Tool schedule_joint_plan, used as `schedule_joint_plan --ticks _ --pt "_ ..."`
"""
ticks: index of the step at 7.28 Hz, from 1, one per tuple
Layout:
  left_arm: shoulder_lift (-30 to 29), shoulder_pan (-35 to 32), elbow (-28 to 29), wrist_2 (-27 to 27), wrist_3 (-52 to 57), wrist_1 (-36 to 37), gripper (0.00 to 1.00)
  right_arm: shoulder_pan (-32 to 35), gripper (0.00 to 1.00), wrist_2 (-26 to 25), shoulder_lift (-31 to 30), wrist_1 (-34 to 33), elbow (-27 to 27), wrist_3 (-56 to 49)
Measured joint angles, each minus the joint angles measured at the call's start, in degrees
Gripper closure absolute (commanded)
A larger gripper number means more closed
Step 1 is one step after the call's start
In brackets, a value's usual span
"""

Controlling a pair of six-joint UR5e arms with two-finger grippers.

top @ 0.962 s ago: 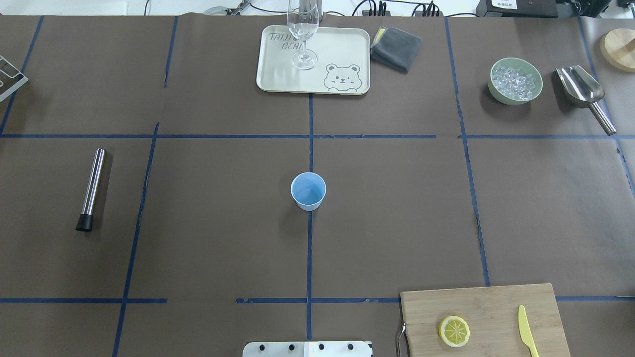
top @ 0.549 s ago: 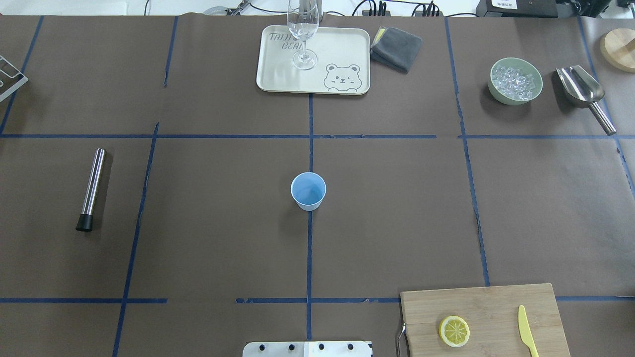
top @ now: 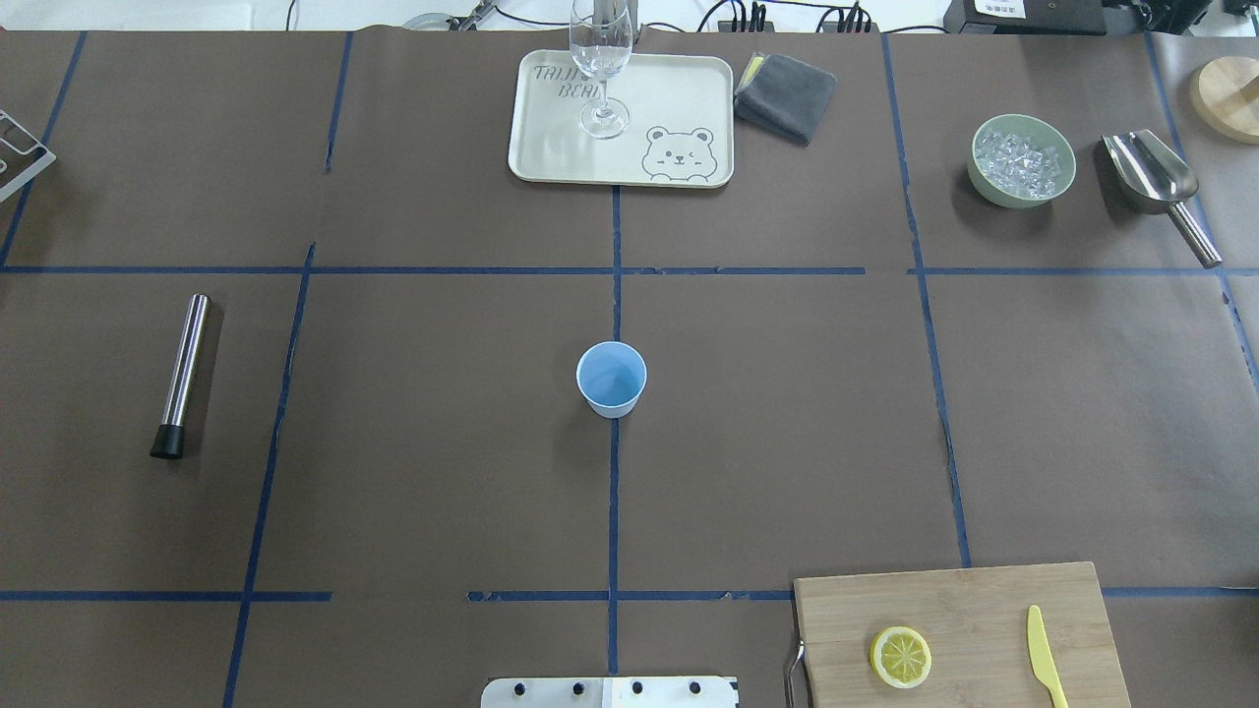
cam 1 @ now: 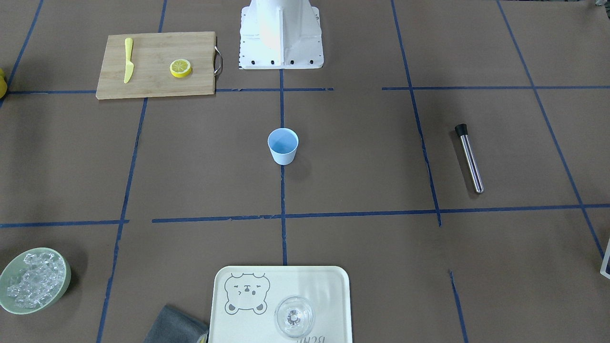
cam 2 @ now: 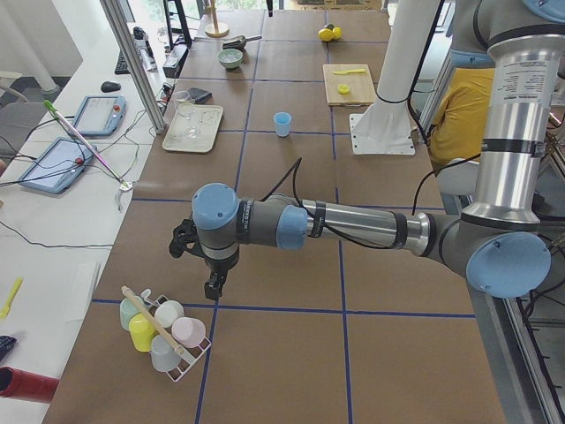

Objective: Squeeze lemon into cup
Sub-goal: 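Move the right gripper down to the lemon slice on the wooden board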

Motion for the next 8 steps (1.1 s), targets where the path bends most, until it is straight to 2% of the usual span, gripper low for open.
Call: schedule_joint_plan --ticks 2,4,5,6,7,8 --pt "0.23 0.24 -0.30 -0.06 0.06 -2.59 0.00 -5.35 0.00 0.78 -1.23 -0.05 7.00 5.45" --pt "0.27 0.77 -1.09 -0.50 0.16 -3.40 0.00 -16.20 0.00 -1.97 -4.68 0.65 18.22 20.75" --pt "0.30 1.63 -1.25 -0.80 0.08 -5.19 0.00 -22.40 0.00 -3.44 -6.79 4.05 22.49 29.68" --pt "0.42 2.47 -1.27 -0.93 -0.12 -7.55 0.00 -29.29 0.00 -6.19 -8.41 10.17 24.69 39.80" --pt "0.61 2.89 -1.31 -0.99 -0.27 -8.95 0.00 -37.96 0.00 -12.07 -9.30 16.19 26.22 50.48" --pt "0.73 3.04 -1.23 -1.06 -0.62 -9.35 0.00 -47.28 0.00 -19.53 -9.65 19.31 28.42 60.12"
